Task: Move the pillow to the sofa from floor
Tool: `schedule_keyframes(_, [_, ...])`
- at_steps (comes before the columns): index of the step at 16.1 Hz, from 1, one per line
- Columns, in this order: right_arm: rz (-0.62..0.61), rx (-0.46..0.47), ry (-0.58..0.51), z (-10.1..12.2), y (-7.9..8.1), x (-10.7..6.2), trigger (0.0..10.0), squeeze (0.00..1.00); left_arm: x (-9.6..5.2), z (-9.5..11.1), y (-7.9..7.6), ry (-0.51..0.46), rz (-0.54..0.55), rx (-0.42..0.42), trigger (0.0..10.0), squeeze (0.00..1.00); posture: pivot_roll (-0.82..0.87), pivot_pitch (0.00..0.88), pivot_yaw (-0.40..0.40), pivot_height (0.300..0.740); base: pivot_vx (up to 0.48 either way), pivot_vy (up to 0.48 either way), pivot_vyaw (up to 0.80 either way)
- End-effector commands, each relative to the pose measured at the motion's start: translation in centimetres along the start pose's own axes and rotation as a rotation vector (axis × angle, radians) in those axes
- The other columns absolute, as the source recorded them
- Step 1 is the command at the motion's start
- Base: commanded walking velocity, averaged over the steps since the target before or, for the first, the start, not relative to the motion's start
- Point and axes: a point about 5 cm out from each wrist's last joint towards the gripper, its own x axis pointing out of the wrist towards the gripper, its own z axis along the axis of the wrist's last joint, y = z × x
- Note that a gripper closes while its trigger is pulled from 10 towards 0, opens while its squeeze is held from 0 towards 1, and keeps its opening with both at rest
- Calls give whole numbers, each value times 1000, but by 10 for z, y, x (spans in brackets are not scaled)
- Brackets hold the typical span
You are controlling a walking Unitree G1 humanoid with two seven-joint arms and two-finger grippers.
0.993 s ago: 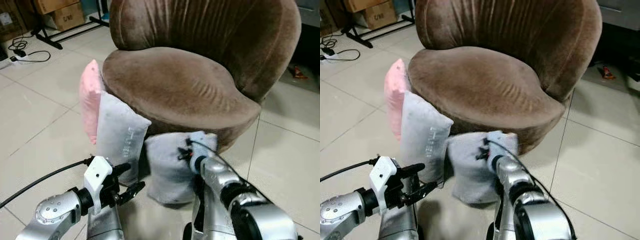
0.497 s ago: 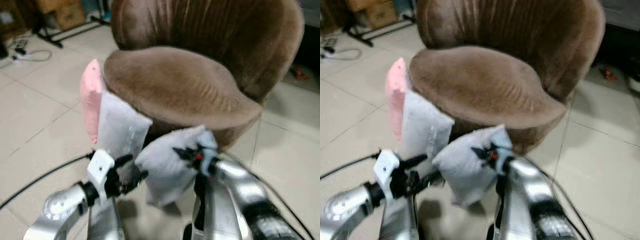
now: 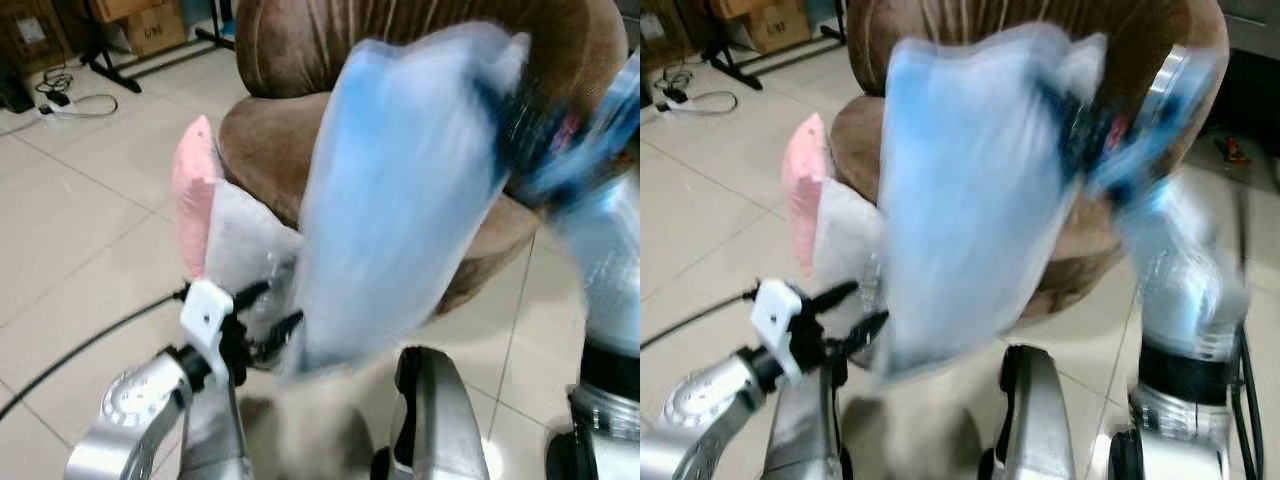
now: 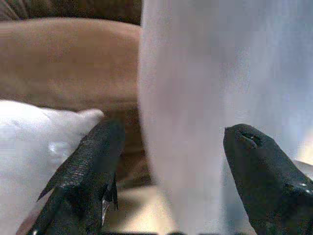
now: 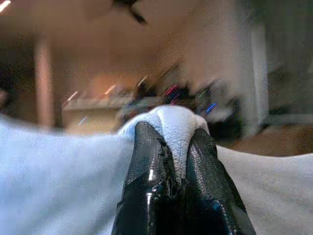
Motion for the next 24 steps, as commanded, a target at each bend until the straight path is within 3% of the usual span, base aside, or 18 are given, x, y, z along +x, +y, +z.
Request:
schedule_keyframes(1, [-181,-56,-134,43,-13,10,10000,0,0,15,5,-34,49,51,10000,0,4,0,-26,442,0,0,0])
schedule_keyframes(2, [-244,-58,-157,57,-19,11,10000,0,1,26,7,-67,69,71,10000,0,4,0,-29,442,0,0,0])
schedule_keyframes(4, [-290,-74,-132,55,-23,6,10000,0,1,36,10,-93,92,97,10000,0,5,0,-30,442,0,0,0])
schedule_keyframes(5, [-349,-115,9,27,-26,2,10000,0,2,39,11,-83,104,119,10000,0,6,0,-28,442,0,0,0])
schedule_keyframes(6, [-366,-130,65,17,-27,0,10000,0,2,39,12,-75,109,126,10000,0,6,0,-28,442,0,0,0])
schedule_keyframes(8, [-478,-70,433,-80,-21,-18,10000,0,2,33,5,-27,80,124,10000,0,9,0,-22,442,0,0,0])
schedule_keyframes(9, [-517,-47,478,-109,-14,-29,10000,0,1,33,4,-22,85,121,10000,0,17,0,-30,447,0,0,0])
schedule_keyframes(11, [-535,30,452,-114,-4,-33,10000,0,-2,31,11,-41,169,133,10000,0,21,0,-41,472,0,0,0])
schedule_keyframes(16, [-535,-35,470,-125,14,-47,10000,0,-11,23,18,-26,270,114,10000,0,23,0,-44,512,0,0,0])
schedule_keyframes(20, [-584,-26,464,-129,21,-56,10000,0,-1,23,25,-38,353,125,10000,0,22,0,-51,552,0,0,0])
schedule_keyframes(24, [-601,-50,450,-129,25,-59,10000,0,8,22,26,-38,394,187,10000,0,12,0,-46,587,0,0,0])
